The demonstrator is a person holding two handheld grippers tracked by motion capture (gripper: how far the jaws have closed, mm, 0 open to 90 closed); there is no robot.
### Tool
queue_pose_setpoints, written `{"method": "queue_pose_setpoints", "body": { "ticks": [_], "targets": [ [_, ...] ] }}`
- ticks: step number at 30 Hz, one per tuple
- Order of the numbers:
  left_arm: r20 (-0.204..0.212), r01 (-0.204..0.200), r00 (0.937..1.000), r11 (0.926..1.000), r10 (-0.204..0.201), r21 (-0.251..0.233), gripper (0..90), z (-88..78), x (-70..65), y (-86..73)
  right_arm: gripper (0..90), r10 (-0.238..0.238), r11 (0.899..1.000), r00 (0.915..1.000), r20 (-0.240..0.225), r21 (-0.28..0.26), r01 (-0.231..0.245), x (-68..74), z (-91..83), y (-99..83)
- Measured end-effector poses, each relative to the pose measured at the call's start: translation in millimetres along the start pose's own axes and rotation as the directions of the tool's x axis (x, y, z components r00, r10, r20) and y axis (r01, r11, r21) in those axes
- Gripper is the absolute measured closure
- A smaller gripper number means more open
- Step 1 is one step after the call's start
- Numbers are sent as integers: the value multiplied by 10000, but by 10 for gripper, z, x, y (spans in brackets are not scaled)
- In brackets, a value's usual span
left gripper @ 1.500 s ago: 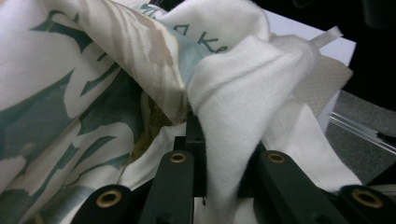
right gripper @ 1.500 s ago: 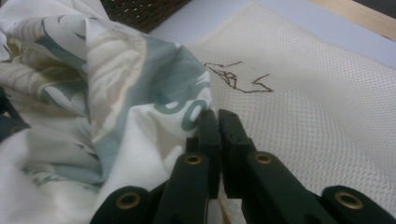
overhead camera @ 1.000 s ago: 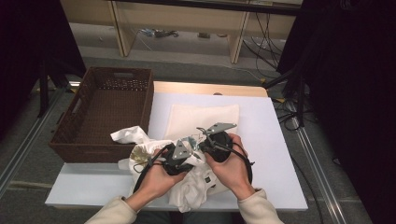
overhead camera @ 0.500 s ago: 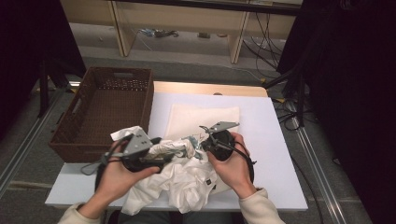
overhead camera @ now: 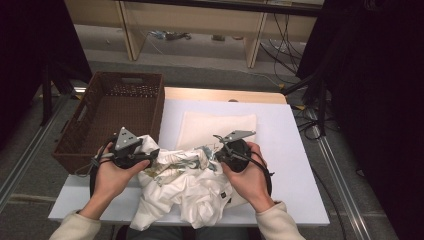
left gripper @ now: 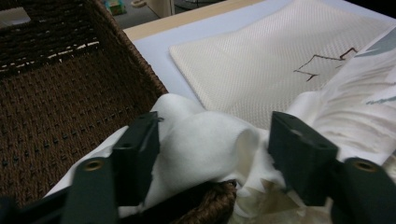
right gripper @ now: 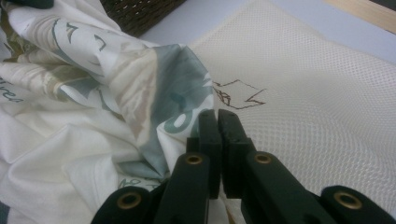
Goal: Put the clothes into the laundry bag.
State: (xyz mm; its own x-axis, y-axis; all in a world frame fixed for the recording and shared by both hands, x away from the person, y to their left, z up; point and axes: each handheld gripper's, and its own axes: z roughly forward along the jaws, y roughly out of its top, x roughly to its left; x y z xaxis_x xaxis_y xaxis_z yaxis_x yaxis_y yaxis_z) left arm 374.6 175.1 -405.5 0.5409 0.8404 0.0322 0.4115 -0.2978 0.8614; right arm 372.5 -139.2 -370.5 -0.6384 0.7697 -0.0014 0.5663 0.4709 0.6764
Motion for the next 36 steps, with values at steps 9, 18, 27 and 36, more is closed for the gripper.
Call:
{"method": "queue_pose_setpoints", "body": {
  "ticks": [9,18,27,36],
  "targets": [
    [-146,847,9963,9959,-843,332,623,1,25,13,900,-22,10000,10000,-94,-49,22,-5,11,-1],
    [-548,1292,9903,9915,-1280,180,687,-43,-23,26,900,-99,9999,9999,-78,-62,98,-9,6,0],
    [-835,1458,9859,9893,-1451,26,793,-122,-90,70,900,-55,10000,10000,-60,-61,55,-14,6,0],
    [-649,1402,9879,9901,-1407,-115,841,-151,-101,80,900,104,9999,9999,-48,-5,-105,-7,10,2]
  ]
}}
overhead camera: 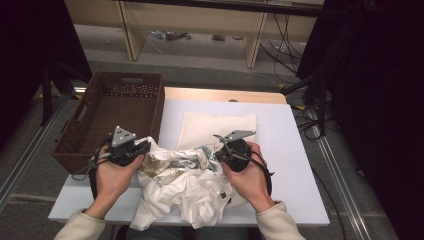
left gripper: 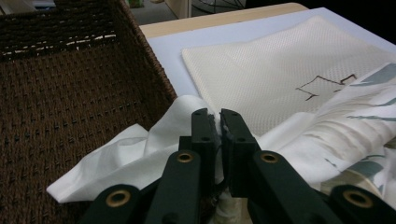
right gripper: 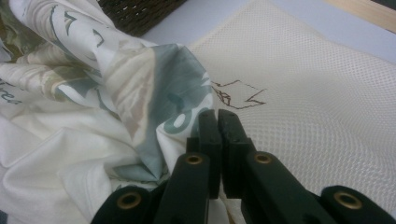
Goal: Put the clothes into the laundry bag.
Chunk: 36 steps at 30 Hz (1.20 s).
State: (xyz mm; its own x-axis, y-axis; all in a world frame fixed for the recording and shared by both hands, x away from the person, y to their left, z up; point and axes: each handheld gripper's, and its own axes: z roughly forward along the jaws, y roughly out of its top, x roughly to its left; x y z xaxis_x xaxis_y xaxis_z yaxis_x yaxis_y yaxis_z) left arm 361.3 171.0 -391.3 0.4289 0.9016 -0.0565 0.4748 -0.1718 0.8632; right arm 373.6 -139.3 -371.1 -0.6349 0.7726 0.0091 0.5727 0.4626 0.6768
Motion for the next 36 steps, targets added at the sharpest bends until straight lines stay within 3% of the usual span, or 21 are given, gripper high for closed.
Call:
{"method": "queue_pose_setpoints", "body": {
  "ticks": [5,6,9,10,11,13,16,21,23,26,28,29,31,32,36],
  "targets": [
    [477,-31,9988,9971,68,-757,844,-106,-107,77,900,-108,9999,9999,-45,-7,108,-19,8,-2],
    [618,-38,9980,9961,92,-880,844,-130,-148,96,900,101,9999,9999,-14,14,-101,-11,5,-5],
    [1094,-485,9920,9910,623,-1245,845,-202,-262,156,900,-154,9999,9999,16,-57,154,-34,3,-5],
    [1240,-254,9914,9910,418,-1315,845,-218,-314,165,900,-109,9999,9999,25,-84,109,-36,4,-5],
    [1363,-466,9884,9885,665,-1438,845,-243,-353,188,900,-180,9998,9998,1,-62,180,-46,2,0],
    [1627,-740,9815,9835,1011,-1650,845,-295,-449,236,900,154,9999,9999,18,30,-154,-33,-10,-6],
    [1881,-895,9743,9793,1239,-1814,845,-342,-577,279,900,190,9998,9998,32,8,-190,-37,-13,-6],
    [2498,-1166,9545,9750,1627,-1892,845,-344,-865,315,900,210,9998,9997,77,-4,-210,-35,-10,-6],
    [2903,-1288,9408,9767,1751,-1715,845,-280,-1046,293,900,221,9998,9997,77,-6,-221,-37,-8,-8],
    [3298,-1441,9261,9797,1831,-1394,845,-150,-1232,245,900,260,9997,9997,37,-19,-259,-39,-9,-9],
    [3426,-1806,9155,9765,2107,-1179,845,-35,-1325,212,900,162,9999,9999,59,-55,-161,-44,-11,-8],
    [3538,-1738,9138,9793,1996,-1037,844,30,-1368,188,900,222,9997,9997,62,-42,-222,-35,-18,-9],
    [3575,-1798,9138,9812,1929,-698,844,139,-1410,146,900,-217,9996,9998,52,-173,218,-64,-8,-11],
    [3618,-1791,9135,9824,1862,-534,844,202,-1431,119,900,26,10000,10000,70,-86,-25,-46,-16,-14],
    [3489,-2123,9160,9772,1983,21,843,404,-1438,31,900,43,10000,10000,-57,-36,-44,-19,-19,-5]
  ]
}}
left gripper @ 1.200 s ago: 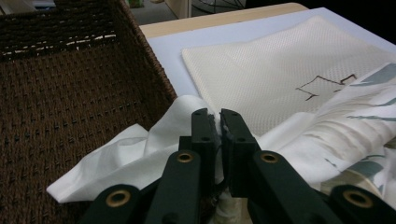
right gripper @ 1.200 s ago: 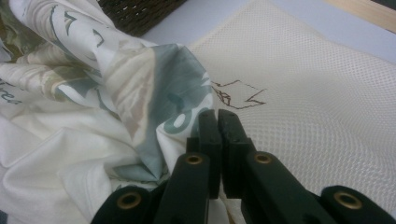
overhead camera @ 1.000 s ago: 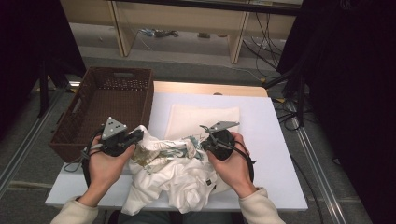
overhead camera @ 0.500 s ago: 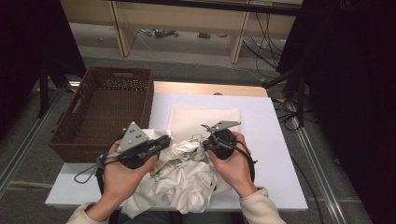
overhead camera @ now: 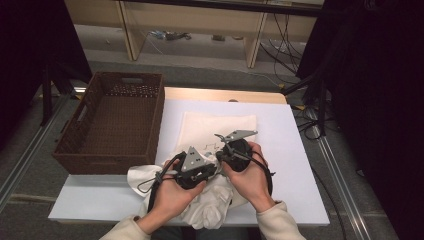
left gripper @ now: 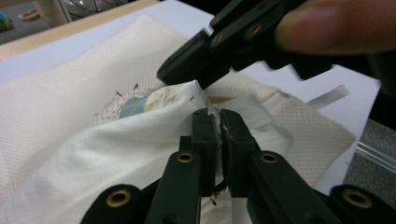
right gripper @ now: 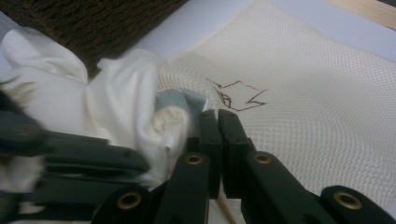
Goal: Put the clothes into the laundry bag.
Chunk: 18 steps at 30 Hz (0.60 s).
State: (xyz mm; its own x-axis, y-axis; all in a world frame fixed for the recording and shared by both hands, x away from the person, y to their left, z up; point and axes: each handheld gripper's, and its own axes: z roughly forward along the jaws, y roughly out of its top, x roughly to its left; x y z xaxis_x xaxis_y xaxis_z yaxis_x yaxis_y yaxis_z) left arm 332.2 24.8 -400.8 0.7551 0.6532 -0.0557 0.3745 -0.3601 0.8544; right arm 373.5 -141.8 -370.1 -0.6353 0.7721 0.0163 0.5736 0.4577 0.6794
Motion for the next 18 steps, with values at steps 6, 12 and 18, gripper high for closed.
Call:
{"method": "queue_pose_setpoints", "body": {
  "ticks": [6,12,18],
  "targets": [
    [-184,-161,9997,9997,164,193,842,138,20,-69,900,74,9999,9999,-157,-87,-75,55,-28,14],
    [-548,-125,9984,9985,154,540,839,296,83,-94,900,-322,9986,9990,-321,-427,308,107,-72,38],
    [-256,67,9997,9998,-62,194,703,229,105,-71,900,-204,9995,9990,-400,-261,194,129,-71,31]
  ]
}}
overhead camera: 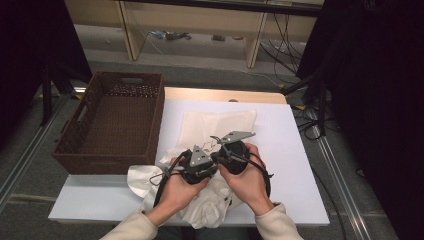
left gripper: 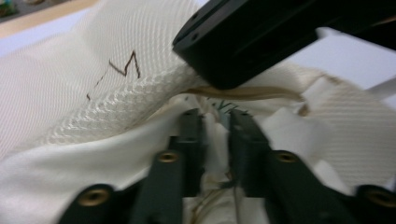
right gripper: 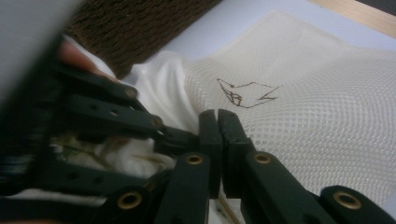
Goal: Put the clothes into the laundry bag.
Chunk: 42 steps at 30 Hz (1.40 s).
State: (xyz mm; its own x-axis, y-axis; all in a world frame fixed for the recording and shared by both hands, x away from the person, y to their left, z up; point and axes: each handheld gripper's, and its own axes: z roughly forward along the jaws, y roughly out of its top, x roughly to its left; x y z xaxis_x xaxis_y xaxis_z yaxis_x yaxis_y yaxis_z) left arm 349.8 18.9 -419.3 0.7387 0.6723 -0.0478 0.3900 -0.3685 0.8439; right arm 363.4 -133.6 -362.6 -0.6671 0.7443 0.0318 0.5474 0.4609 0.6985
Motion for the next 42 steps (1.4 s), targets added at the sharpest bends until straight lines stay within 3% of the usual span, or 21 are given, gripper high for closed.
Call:
{"method": "queue_pose_setpoints", "body": {
  "ticks": [1,2,3,4,7,11,13,15,16,18,19,22,24,28,32,33,34,37,38,40,42],
  "targets": [
    [-67,-286,9996,9995,285,-155,615,-47,-6,6,900,258,9997,9997,11,-49,-258,-4,-1,-1],
    [5,-440,9990,9980,441,-453,538,-127,-34,12,900,-216,9997,9998,56,-101,217,-45,2,0],
    [-303,-801,9965,9947,782,-647,479,-214,-24,25,900,121,9998,9999,112,-130,-120,-46,-7,-2],
    [-34,-605,9982,9947,604,-832,445,-266,-46,24,900,287,9996,9996,48,-84,-287,-48,-15,-1],
    [-113,-844,9964,9896,836,-1162,328,-487,-32,38,900,32,9999,10000,80,-106,-32,-63,-12,-3],
    [-279,-896,9959,9866,866,-1360,310,-600,126,-43,900,162,9998,9997,157,-134,-160,-26,-11,-1],
    [-582,-824,9954,9910,766,-1058,302,-568,235,-153,900,306,9995,9994,145,-110,-305,-10,-16,1],
    [-631,-807,9950,9949,769,-604,300,-508,308,-251,900,90,9999,9998,151,-121,-88,-18,-18,0],
    [-479,-379,9982,9976,351,-584,297,-446,328,-293,900,123,9998,9998,131,-128,-121,-12,-17,1],
    [-402,-207,9990,9988,189,-443,327,-385,351,-318,900,-29,9999,9999,103,-160,31,-13,-9,4],
    [-440,-465,9980,9986,453,-260,358,-352,365,-320,900,-41,9999,9999,139,-123,43,-8,-8,-2],
    [-272,-650,9975,9978,654,140,513,-247,327,-306,900,77,9999,9999,152,-128,-75,21,4,-4],
    [-256,-646,9975,9968,659,477,618,-196,299,-284,900,-303,9995,9995,56,-121,304,8,15,-2],
    [-204,-431,9988,9970,445,645,831,-157,237,-234,900,82,10000,9999,64,-17,-81,43,23,-9],
    [61,-332,9994,9987,330,396,842,-197,131,-165,900,-348,9991,9993,130,-249,351,-6,27,-3],
    [106,-284,9995,9991,281,299,842,-197,118,-153,900,210,9997,9997,96,-94,-209,22,6,-6],
    [139,-309,9994,9991,305,277,841,-188,103,-135,900,120,9997,9999,113,-203,-117,15,14,-5],
    [-175,-294,9994,9989,300,372,841,-119,96,-118,900,124,9998,9999,94,-174,-122,43,0,2],
    [-288,-291,9991,9989,302,375,840,-85,106,-118,900,-295,9991,9995,95,-301,297,39,10,2],
    [-511,-419,9977,9977,445,524,840,-28,156,-111,900,8,9998,10000,-59,-180,-9,94,2,1],
    [-766,184,9969,9997,-171,164,838,65,193,-122,900,-152,9997,9996,-249,-179,147,138,10,4]
  ]
}}
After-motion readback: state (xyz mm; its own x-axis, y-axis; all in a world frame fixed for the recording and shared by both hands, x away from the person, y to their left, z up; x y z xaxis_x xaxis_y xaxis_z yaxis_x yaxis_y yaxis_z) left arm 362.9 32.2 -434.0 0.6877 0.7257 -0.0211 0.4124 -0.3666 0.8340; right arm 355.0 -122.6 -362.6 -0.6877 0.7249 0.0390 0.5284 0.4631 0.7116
